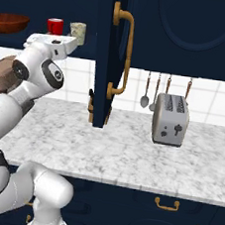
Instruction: Gather all objects into one cabinet and sort the glasses and bowls to opposite sides.
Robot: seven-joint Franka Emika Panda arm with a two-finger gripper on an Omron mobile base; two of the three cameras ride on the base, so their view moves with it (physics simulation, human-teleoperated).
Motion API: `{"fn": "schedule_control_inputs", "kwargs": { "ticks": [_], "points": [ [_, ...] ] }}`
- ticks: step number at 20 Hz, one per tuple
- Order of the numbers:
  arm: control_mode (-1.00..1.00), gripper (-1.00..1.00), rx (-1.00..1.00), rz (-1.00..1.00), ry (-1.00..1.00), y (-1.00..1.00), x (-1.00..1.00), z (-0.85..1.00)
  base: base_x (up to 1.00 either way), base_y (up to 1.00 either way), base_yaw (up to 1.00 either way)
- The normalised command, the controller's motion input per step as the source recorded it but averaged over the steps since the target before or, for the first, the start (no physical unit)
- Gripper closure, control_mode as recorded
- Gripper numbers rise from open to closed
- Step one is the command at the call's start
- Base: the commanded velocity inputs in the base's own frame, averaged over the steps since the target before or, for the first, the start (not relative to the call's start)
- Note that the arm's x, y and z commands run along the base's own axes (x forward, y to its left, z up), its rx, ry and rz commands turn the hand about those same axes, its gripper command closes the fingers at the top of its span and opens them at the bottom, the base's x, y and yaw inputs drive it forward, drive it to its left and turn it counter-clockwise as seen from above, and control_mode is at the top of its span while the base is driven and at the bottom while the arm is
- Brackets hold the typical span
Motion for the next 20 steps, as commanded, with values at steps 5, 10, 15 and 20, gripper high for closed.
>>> {"fn": "schedule_control_inputs", "kwargs": {
  "ticks": [5,10,15,20],
  "points": [
    [-1.00,-1.00,0.00,-0.01,-0.33,-0.02,-1.00,0.01,0.00,0.00,0.00],
    [-1.00,-1.00,0.00,-0.01,-0.28,-0.05,-1.00,0.00,0.00,0.00,0.00],
    [-1.00,-1.00,0.00,0.00,-0.23,-0.02,-1.00,0.00,0.00,0.00,0.00],
    [-1.00,-1.00,0.00,0.00,-0.25,-0.01,-1.00,0.00,0.00,0.00,0.00]
  ]
}}
